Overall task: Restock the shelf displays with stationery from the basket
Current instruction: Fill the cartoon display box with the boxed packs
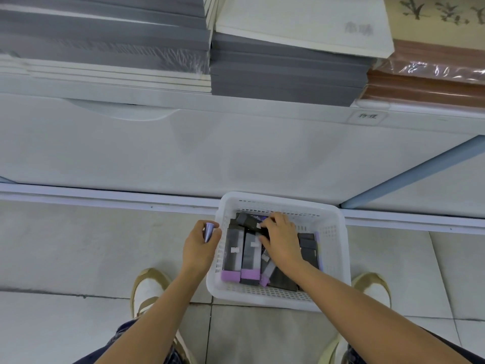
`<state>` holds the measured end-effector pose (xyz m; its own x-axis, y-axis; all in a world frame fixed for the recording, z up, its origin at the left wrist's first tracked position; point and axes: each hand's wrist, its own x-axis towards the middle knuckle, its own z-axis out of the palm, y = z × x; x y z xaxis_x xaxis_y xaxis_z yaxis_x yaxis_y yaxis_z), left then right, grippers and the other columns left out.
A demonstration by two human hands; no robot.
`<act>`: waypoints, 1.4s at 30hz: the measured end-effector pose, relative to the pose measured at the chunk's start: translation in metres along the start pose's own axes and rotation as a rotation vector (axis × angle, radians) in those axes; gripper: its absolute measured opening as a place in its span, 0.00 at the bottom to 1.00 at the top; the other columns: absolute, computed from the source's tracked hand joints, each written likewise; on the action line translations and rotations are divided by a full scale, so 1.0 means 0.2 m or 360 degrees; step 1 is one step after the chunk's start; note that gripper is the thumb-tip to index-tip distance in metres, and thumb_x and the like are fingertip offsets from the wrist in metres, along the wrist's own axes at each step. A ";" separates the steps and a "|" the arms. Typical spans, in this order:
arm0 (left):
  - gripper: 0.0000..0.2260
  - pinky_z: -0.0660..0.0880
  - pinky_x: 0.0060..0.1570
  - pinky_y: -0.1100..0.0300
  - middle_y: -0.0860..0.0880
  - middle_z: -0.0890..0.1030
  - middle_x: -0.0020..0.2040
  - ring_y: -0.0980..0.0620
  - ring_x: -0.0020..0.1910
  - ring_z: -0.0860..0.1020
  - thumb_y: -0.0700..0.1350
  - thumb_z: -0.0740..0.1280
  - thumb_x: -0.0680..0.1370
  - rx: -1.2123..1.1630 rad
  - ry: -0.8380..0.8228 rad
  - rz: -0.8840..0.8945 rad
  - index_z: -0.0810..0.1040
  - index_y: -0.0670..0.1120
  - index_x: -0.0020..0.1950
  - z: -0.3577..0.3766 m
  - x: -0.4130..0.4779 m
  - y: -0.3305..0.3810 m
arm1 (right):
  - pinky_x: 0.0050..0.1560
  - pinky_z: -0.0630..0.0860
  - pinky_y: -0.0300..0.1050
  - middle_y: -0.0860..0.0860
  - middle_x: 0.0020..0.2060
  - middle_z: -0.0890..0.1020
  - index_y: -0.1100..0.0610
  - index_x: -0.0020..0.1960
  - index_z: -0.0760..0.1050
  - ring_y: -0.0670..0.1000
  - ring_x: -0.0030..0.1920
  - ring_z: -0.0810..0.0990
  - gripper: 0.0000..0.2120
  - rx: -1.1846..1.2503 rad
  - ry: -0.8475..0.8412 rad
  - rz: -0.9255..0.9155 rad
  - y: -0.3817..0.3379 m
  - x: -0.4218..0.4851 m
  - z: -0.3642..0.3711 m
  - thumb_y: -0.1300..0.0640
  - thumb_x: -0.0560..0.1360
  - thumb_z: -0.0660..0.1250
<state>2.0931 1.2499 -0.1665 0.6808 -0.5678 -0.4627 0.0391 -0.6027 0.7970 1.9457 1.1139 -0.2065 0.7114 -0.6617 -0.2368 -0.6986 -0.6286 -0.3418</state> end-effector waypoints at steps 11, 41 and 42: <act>0.05 0.80 0.44 0.46 0.48 0.79 0.42 0.44 0.44 0.80 0.44 0.62 0.80 -0.0003 0.0033 0.0002 0.72 0.53 0.46 0.01 -0.02 0.00 | 0.54 0.71 0.39 0.52 0.60 0.75 0.58 0.66 0.66 0.49 0.57 0.75 0.22 0.0955 -0.0177 0.0576 -0.10 -0.11 -0.04 0.52 0.76 0.69; 0.13 0.76 0.33 0.65 0.49 0.82 0.38 0.55 0.35 0.81 0.47 0.76 0.70 -0.0623 -0.0231 0.0248 0.78 0.44 0.49 0.00 -0.27 0.47 | 0.55 0.79 0.45 0.58 0.54 0.83 0.58 0.60 0.79 0.55 0.54 0.82 0.12 0.2113 -0.0159 0.0088 -0.28 -0.20 -0.65 0.61 0.77 0.67; 0.13 0.77 0.34 0.62 0.47 0.81 0.38 0.54 0.35 0.79 0.47 0.76 0.71 -0.0577 -0.0208 0.0297 0.78 0.42 0.49 -0.02 -0.28 0.50 | 0.54 0.80 0.44 0.58 0.54 0.83 0.58 0.61 0.78 0.54 0.54 0.82 0.12 0.2128 -0.0184 0.0069 -0.28 -0.22 -0.69 0.60 0.78 0.66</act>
<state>2.0605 1.2237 -0.0594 0.6031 -0.7286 -0.3246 0.1944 -0.2603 0.9457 1.9441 1.1216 -0.0507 0.7395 -0.5909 -0.3224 -0.1566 0.3148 -0.9362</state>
